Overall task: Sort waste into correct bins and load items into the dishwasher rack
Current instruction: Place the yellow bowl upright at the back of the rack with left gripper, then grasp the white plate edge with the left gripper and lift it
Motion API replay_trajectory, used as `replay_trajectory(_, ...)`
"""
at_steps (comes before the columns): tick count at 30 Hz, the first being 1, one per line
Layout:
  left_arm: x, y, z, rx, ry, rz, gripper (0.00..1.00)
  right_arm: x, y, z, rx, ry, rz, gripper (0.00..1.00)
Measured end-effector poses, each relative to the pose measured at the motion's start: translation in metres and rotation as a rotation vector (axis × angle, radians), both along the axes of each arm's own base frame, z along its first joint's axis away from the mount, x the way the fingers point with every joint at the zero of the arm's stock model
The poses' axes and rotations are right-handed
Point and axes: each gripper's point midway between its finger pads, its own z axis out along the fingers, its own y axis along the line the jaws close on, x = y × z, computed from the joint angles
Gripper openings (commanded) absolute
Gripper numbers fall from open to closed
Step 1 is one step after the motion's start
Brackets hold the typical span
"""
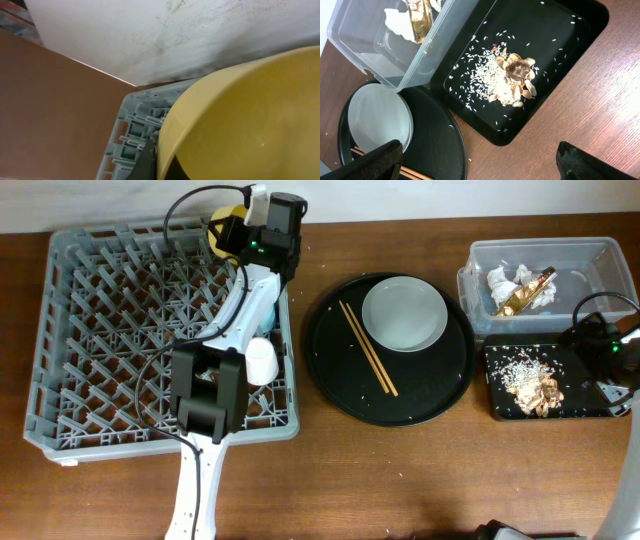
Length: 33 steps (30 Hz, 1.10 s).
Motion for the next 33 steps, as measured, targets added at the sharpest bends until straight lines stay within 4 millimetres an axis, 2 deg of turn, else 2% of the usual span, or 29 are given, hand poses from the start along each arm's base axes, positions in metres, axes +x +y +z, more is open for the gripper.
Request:
replay_trajectory(1, -0.002, -0.005, 0.001, 0.014, 0.009, -0.001, 0.11, 0.000, 0.000, 0.000, 0.000, 0.000, 0.000, 0.99)
replay_trajectory(3, -0.007, -0.017, -0.002, 0.043, 0.057, -0.023, 0.11, 0.000, 0.000, 0.000, 0.000, 0.000, 0.000, 0.98)
replay_trajectory(5, -0.017, -0.040, -0.007, 0.087, 0.103, -0.046, 0.12, 0.000, 0.000, 0.000, 0.000, 0.000, 0.000, 0.98)
replay_trajectory(7, -0.019, -0.047, -0.007, 0.096, 0.111, -0.055, 0.24, 0.000, 0.000, 0.000, 0.000, 0.000, 0.000, 0.99)
replay_trajectory(8, -0.019, -0.049, -0.008, 0.094, 0.115, -0.064, 0.46, 0.000, 0.000, 0.000, 0.000, 0.000, 0.000, 0.98)
replay_trajectory(9, -0.019, -0.053, -0.010, 0.091, 0.122, -0.078, 0.74, 0.000, 0.000, 0.000, 0.000, 0.000, 0.000, 0.99)
replay_trajectory(10, -0.018, -0.058, -0.014, 0.087, 0.132, -0.096, 0.86, 0.000, 0.000, 0.000, 0.000, 0.000, 0.000, 0.99)
replay_trajectory(11, -0.018, -0.063, -0.017, 0.083, 0.143, -0.113, 0.95, 0.000, 0.000, 0.000, 0.000, 0.000, 0.000, 0.98)
replay_trajectory(12, -0.018, -0.068, -0.019, 0.080, 0.148, -0.127, 0.98, 0.000, 0.000, 0.000, 0.000, 0.000, 0.000, 0.98)
replay_trajectory(16, -0.016, -0.082, -0.018, 0.059, 0.117, -0.157, 0.99, 0.000, 0.000, 0.000, 0.000, 0.000, 0.000, 0.99)
replay_trajectory(19, -0.005, -0.090, 0.004, 0.005, 0.004, -0.168, 0.99, 0.000, 0.000, 0.000, 0.000, 0.001, 0.000, 0.99)
replay_trajectory(21, -0.003, -0.116, 0.027, -0.067, -0.010, -0.272, 0.99, 0.000, 0.000, 0.000, 0.000, 0.000, 0.000, 0.99)
replay_trajectory(22, -0.012, -0.137, 0.027, -0.116, 0.049, -0.353, 0.99, 0.000, 0.000, 0.000, 0.000, -0.001, -0.001, 0.98)
replay_trajectory(24, -0.041, -0.200, 0.013, -0.299, 0.194, -0.570, 0.97, 0.000, 0.000, 0.000, 0.000, -0.001, 0.001, 0.98)
replay_trajectory(25, -0.067, -0.245, -0.010, -0.476, 0.305, -0.699, 0.96, 0.000, 0.000, 0.000, 0.000, 0.000, 0.000, 0.98)
replay_trajectory(26, -0.084, -0.270, -0.028, -0.651, 0.370, -0.746, 0.92, 0.000, 0.000, 0.000, 0.001, 0.000, -0.001, 0.99)
replay_trajectory(27, -0.094, -0.283, -0.040, -0.803, 0.402, -0.737, 0.89, 0.000, 0.000, 0.000, 0.000, 0.000, 0.000, 0.98)
replay_trajectory(28, -0.102, -0.288, -0.053, -0.904, 0.424, -0.699, 0.80, 0.000, 0.000, 0.000, 0.000, 0.000, 0.000, 0.98)
replay_trajectory(29, -0.108, -0.290, -0.063, -0.970, 0.445, -0.666, 0.75, 0.000, 0.000, 0.000, 0.000, 0.000, 0.000, 0.98)
replay_trajectory(33, -0.107, -0.301, -0.083, -1.076, 0.418, -0.644, 0.55, 0.000, 0.000, 0.000, 0.000, 0.000, 0.000, 0.98)
